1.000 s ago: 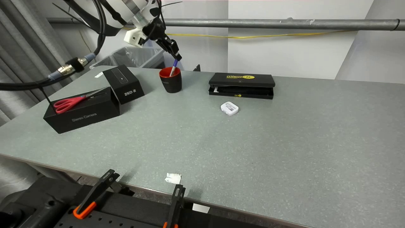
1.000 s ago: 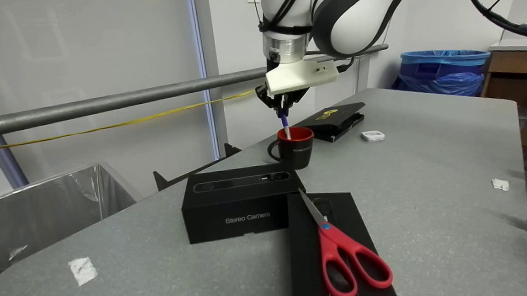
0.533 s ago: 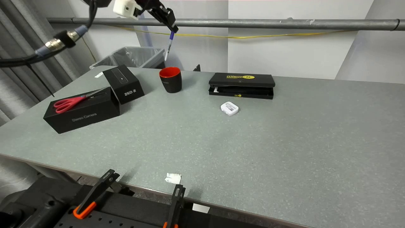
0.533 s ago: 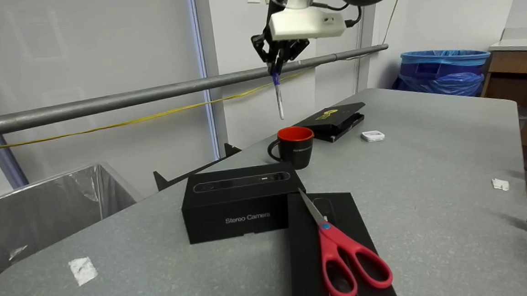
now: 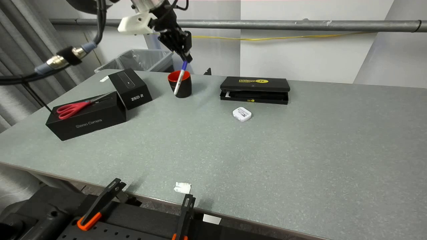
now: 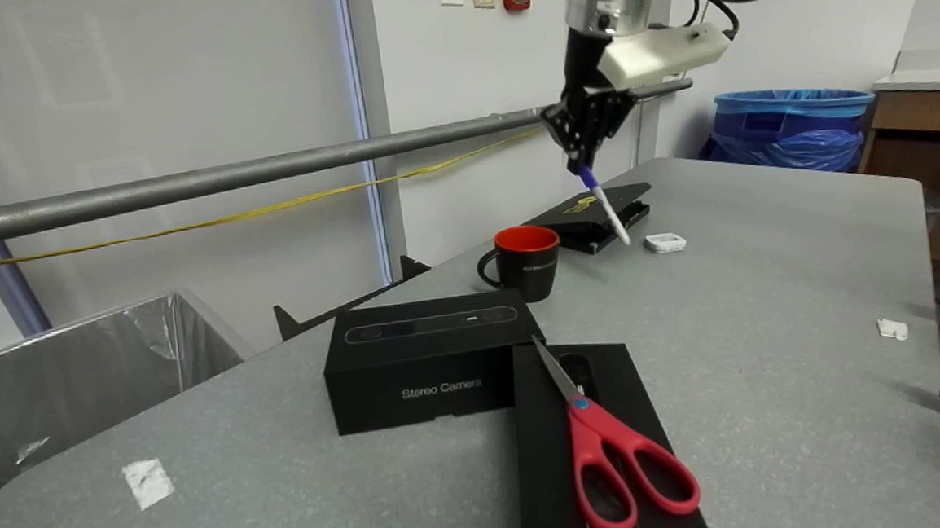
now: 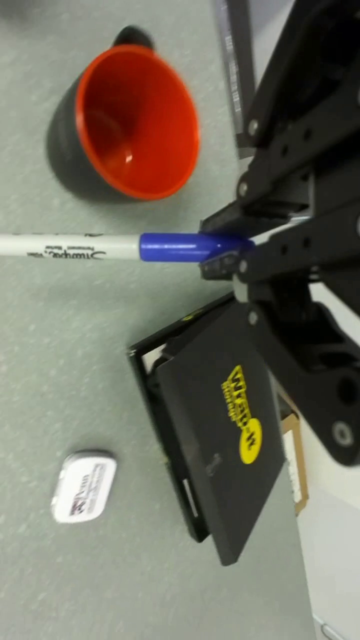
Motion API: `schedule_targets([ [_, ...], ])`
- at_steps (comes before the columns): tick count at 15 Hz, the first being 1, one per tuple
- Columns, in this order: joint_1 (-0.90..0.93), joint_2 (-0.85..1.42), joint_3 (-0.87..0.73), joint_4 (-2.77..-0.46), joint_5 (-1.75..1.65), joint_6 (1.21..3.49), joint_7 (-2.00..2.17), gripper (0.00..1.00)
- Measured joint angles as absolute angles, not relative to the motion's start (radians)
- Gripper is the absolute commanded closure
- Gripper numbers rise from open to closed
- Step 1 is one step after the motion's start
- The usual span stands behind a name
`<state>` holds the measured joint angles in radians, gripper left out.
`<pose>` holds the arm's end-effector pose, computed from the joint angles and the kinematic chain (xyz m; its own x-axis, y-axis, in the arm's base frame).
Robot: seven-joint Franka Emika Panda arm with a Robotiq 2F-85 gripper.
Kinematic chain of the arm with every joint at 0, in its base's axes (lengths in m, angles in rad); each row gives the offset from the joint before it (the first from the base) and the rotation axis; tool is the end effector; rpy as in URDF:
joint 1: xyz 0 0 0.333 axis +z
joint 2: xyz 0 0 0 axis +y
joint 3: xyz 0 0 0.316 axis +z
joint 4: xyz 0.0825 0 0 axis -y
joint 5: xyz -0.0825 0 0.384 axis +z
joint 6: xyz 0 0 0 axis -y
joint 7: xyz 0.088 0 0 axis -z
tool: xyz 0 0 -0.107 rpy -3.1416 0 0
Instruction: Take the blue pen out of the red and black mug
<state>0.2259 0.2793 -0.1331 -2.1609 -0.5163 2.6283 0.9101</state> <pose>0.5776 0.0669 0.2842 0.8827 -0.3259 0.3385 -0.3888 -0.9112 0.1365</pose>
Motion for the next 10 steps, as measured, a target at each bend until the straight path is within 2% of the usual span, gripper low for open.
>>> schedule_targets([
  [5,0.181,0.394,-0.164,-2.206,-0.530,2.637,0.795,0.98],
  [6,0.182,0.425,-0.176,-2.197,-0.538,2.643,0.795,0.84],
  [7,0.183,0.452,-0.185,-2.186,-0.541,2.647,0.795,0.63],
  [9,0.190,0.491,-0.197,-2.163,-0.542,2.647,0.795,0.58],
  [10,0.193,0.503,-0.199,-2.152,-0.542,2.647,0.795,0.52],
])
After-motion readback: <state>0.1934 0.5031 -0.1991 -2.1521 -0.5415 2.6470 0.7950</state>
